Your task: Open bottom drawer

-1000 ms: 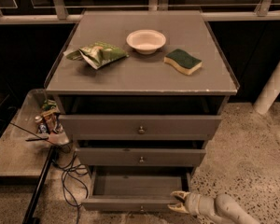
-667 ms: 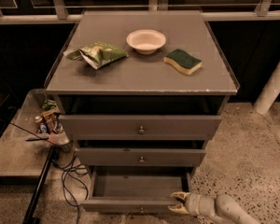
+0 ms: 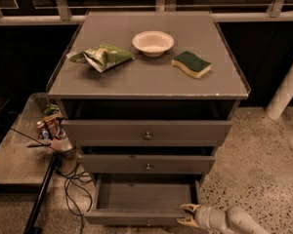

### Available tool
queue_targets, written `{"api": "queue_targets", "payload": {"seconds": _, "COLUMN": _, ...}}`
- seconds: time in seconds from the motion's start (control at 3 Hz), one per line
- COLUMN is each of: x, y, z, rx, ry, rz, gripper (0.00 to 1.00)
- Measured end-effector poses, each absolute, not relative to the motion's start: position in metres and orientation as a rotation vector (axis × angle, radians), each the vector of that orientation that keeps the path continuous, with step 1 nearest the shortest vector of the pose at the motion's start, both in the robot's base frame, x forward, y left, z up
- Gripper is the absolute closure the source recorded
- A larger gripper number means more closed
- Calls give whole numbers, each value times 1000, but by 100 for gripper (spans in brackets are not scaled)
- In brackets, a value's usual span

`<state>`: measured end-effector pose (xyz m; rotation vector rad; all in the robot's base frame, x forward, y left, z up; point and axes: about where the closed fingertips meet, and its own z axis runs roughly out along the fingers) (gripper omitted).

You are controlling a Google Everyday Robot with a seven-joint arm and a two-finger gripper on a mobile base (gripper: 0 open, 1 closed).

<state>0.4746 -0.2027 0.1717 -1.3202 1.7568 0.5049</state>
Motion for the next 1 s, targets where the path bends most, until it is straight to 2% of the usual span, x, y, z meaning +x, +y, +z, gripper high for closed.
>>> {"api": "queue_targets", "payload": {"seconds": 0.67, "x": 464, "y": -200, "z": 172, "rx": -1325, "ry": 1756, "rz": 493, "gripper": 100}}
{"api": "queue_targets", "payload": {"seconds": 1.0, "x": 464, "y": -200, "z": 172, "rx": -1325, "ry": 1756, "rz": 493, "gripper": 82}}
